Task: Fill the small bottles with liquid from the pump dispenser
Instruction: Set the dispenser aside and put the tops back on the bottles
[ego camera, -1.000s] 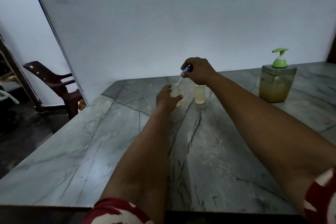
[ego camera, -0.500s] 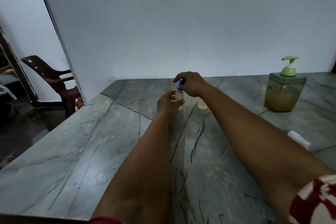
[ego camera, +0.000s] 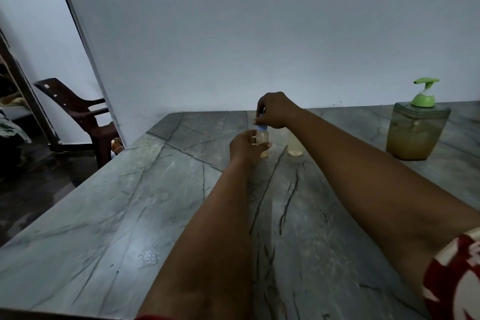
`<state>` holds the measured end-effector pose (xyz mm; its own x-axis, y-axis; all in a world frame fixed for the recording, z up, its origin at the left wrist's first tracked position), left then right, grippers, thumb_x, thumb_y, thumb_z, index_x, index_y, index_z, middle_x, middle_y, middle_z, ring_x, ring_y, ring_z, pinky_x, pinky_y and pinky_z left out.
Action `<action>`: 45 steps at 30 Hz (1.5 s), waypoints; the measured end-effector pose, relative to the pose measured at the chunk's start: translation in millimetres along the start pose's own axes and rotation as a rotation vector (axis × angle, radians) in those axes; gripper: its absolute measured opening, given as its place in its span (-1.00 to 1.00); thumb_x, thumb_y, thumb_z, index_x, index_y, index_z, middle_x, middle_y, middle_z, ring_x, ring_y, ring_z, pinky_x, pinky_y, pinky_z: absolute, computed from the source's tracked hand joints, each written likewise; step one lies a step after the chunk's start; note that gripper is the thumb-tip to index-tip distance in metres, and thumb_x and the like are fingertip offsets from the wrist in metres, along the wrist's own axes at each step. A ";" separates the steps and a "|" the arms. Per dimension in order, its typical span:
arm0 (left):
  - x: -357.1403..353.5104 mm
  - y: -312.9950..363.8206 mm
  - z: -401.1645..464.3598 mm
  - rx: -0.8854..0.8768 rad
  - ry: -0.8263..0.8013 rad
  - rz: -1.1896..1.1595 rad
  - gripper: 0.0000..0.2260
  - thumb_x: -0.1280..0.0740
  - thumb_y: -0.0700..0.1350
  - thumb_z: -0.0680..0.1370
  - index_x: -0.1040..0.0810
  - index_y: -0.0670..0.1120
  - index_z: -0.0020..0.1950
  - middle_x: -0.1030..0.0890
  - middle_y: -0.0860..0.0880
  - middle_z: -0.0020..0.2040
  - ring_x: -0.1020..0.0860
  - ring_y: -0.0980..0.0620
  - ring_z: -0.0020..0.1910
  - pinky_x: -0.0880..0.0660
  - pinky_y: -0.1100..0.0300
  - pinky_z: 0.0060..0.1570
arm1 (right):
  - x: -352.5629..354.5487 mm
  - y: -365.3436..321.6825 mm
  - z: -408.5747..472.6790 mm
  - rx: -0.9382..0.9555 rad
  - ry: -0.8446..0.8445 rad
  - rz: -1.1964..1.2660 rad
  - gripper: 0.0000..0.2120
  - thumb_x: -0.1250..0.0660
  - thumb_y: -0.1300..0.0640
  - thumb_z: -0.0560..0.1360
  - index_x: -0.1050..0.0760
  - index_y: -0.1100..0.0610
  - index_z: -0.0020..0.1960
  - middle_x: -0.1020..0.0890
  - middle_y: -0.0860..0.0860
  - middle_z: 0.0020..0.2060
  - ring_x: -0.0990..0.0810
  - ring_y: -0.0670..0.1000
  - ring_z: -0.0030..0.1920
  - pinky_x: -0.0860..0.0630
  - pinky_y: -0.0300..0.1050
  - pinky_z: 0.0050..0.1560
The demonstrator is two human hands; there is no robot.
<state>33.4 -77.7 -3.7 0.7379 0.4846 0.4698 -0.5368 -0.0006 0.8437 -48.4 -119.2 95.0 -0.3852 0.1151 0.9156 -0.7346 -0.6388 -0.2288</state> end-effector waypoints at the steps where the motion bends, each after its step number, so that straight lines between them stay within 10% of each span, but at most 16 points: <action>1: 0.6 0.1 -0.6 0.003 0.001 -0.001 -0.54 -0.50 -0.05 0.43 -0.51 -0.09 0.30 -0.61 -0.07 0.19 -0.55 0.03 0.10 -0.37 0.26 -0.01 | -1.7 1.7 1.7 -0.032 0.035 -0.022 -0.63 -0.46 -0.04 0.41 -0.59 0.26 0.01 -0.64 0.11 -0.03 -0.60 0.07 0.05 -0.48 -0.15 -0.05; 5: 1.1 0.0 -2.3 0.015 -0.014 0.002 -0.52 -0.48 -0.03 0.44 -0.49 -0.10 0.33 -0.60 -0.06 0.21 -0.54 0.05 0.11 -0.35 0.28 -0.03 | -6.7 4.1 2.3 -0.095 -0.061 -0.008 -0.45 -0.34 -0.27 0.42 -0.64 0.26 -0.09 -0.56 0.04 -0.29 -0.58 0.05 -0.08 -0.43 -0.18 -0.19; 11: 0.9 1.9 -2.4 -0.002 -0.014 0.027 -0.56 -0.49 -0.05 0.44 -0.53 -0.10 0.29 -0.61 -0.07 0.19 -0.53 0.07 0.05 -0.35 0.29 -0.03 | 3.9 -5.6 -2.2 -0.016 -0.216 0.026 -0.73 -0.46 0.16 0.43 -0.62 0.19 0.11 -0.64 0.08 0.09 -0.61 0.04 0.10 -0.53 -0.14 0.11; 17: -0.9 3.7 -3.1 0.002 -0.018 0.017 -0.60 -0.50 -0.06 0.43 -0.56 -0.10 0.24 -0.63 -0.07 0.15 -0.52 0.09 -0.01 -0.38 0.27 -0.02 | 0.4 8.4 1.5 -0.122 0.027 -0.111 -0.54 -0.41 -0.19 0.41 -0.36 0.14 -0.39 -0.37 -0.03 -0.45 -0.46 -0.02 -0.31 -0.36 -0.20 -0.30; 21: -0.9 1.6 -3.4 0.016 -0.023 0.000 -0.61 -0.50 -0.06 0.43 -0.57 -0.11 0.23 -0.63 -0.06 0.14 -0.54 0.08 0.01 -0.37 0.30 -0.06 | -7.2 6.5 0.4 -0.077 -0.095 -0.085 -0.48 -0.36 -0.29 0.39 -0.55 0.22 -0.19 -0.54 0.07 -0.28 -0.57 0.10 -0.04 -0.46 -0.11 -0.13; 24: 0.2 3.6 -4.4 0.007 -0.020 0.018 -0.57 -0.50 -0.07 0.43 -0.54 -0.11 0.27 -0.63 -0.07 0.16 -0.56 0.02 0.10 -0.36 0.28 -0.03 | -4.1 -4.9 -1.5 0.027 -0.235 -0.024 -0.67 -0.45 0.04 0.44 -0.59 0.18 0.14 -0.62 0.08 0.10 -0.56 0.03 0.07 -0.45 -0.16 0.01; 34: 0.1 4.1 -3.3 0.003 -0.020 0.049 -0.59 -0.49 -0.06 0.44 -0.55 -0.12 0.25 -0.63 -0.08 0.13 -0.56 0.01 0.08 -0.38 0.26 -0.03 | -8.5 -8.4 2.9 -0.019 -0.133 -0.183 -0.71 -0.44 -0.05 0.43 -0.56 0.18 -0.22 -0.60 0.00 -0.41 -0.57 -0.06 -0.37 -0.53 -0.18 -0.08; 38: 0.0 4.3 -2.3 -0.004 -0.021 0.055 -0.57 -0.49 -0.07 0.44 -0.53 -0.13 0.28 -0.61 -0.09 0.16 -0.55 -0.04 0.14 -0.41 0.22 0.05 | -8.6 -14.5 -2.3 0.023 -0.193 -0.170 -0.68 -0.43 0.07 0.46 -0.58 0.22 0.14 -0.63 0.05 0.05 -0.59 0.04 0.11 -0.49 -0.17 0.05; 45: -0.5 0.4 0.5 -0.010 0.005 0.052 -0.58 -0.51 -0.05 0.42 -0.58 -0.14 0.23 -0.64 -0.08 0.12 -0.58 -0.03 0.11 -0.47 0.17 0.13 | -15.4 -13.4 1.9 0.027 -0.125 -0.209 -0.79 -0.44 0.19 0.44 -0.60 0.23 0.05 -0.66 0.12 0.02 -0.62 0.05 0.03 -0.59 -0.09 0.08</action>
<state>33.0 -78.4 -3.5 0.7067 0.4885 0.5118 -0.5786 -0.0172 0.8154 -31.6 -113.9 84.5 -0.1533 0.1532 0.9762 -0.7750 -0.6316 -0.0226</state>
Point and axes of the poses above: each hand's wrist, its own z-axis towards the middle knuckle, its own x-axis out of the back of the hand, y = z × x, the point moved 9 cm from there along z, towards the middle knuckle
